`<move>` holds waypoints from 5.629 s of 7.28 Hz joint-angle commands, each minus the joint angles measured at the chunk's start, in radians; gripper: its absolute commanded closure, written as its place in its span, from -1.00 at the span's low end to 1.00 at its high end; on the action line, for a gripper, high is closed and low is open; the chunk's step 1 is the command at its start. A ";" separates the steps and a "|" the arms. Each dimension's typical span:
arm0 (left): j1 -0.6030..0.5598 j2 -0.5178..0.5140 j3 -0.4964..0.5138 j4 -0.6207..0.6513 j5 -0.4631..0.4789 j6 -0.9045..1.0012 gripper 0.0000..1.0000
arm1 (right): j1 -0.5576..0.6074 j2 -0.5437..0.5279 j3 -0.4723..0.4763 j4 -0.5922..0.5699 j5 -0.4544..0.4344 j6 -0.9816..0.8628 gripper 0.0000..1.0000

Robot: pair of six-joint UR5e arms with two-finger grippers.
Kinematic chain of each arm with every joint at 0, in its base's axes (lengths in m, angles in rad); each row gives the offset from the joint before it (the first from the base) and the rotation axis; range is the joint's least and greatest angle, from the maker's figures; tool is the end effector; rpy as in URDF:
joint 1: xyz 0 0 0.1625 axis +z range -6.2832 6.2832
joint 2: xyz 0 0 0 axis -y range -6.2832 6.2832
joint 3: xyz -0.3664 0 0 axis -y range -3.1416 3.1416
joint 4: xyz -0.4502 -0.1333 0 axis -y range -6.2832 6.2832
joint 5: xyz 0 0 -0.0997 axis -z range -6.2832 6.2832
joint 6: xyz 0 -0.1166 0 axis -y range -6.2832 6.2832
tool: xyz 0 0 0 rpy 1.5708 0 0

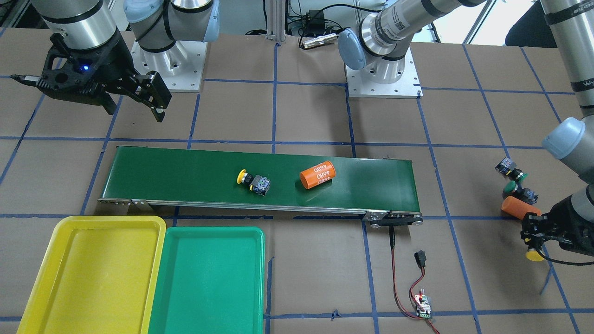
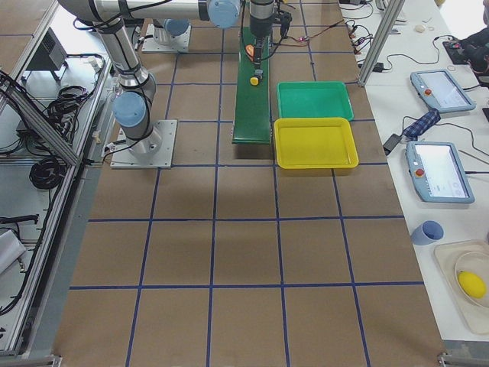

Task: Sort buttons by color to trays
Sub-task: 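Place button on belt with left gripper while right gripper lowers toward first button, then grasp first button with right gripper while left gripper returns to pile, then lift button toward yellow tray with right gripper while left grasps orange cylinder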

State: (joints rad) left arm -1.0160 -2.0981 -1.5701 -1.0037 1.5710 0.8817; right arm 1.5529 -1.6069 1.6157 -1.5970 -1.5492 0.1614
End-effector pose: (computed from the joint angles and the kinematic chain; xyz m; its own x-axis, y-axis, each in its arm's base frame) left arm 0.2438 -0.6464 0.1404 -0.9467 0.3206 -0.0314 0.3214 0.9466 -0.0256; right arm 0.1262 -0.5410 0.4099 -0.9837 0.1779 -0.0241 0.1783 0.9839 -0.0137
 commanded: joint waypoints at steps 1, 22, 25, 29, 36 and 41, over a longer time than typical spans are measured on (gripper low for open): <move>-0.164 0.142 -0.088 -0.100 0.020 0.097 1.00 | 0.007 0.007 0.012 -0.004 0.000 0.006 -1.00; 0.030 0.225 -0.162 -0.043 0.018 0.133 -1.00 | -0.004 0.085 0.547 -0.686 -0.083 -1.582 -0.84; 0.037 0.149 -0.119 -0.020 0.143 -0.262 -1.00 | -0.004 0.085 0.549 -0.682 -0.040 -1.582 -0.96; 0.065 0.057 -0.103 0.051 0.112 -0.427 -1.00 | -0.004 0.090 0.549 -0.684 -0.037 -1.579 -0.97; 0.166 0.001 -0.090 0.037 -0.008 -0.469 -0.98 | -0.011 0.113 0.544 -0.701 -0.029 -1.583 -0.96; 0.171 -0.023 -0.116 0.036 -0.019 -0.472 -0.96 | -0.010 0.133 0.541 -0.701 -0.026 -1.582 -0.56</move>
State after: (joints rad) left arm -0.8472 -2.1076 -1.6789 -0.9669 1.5553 0.4097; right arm 1.5430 -1.4750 2.1574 -2.2979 -1.5766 -1.4205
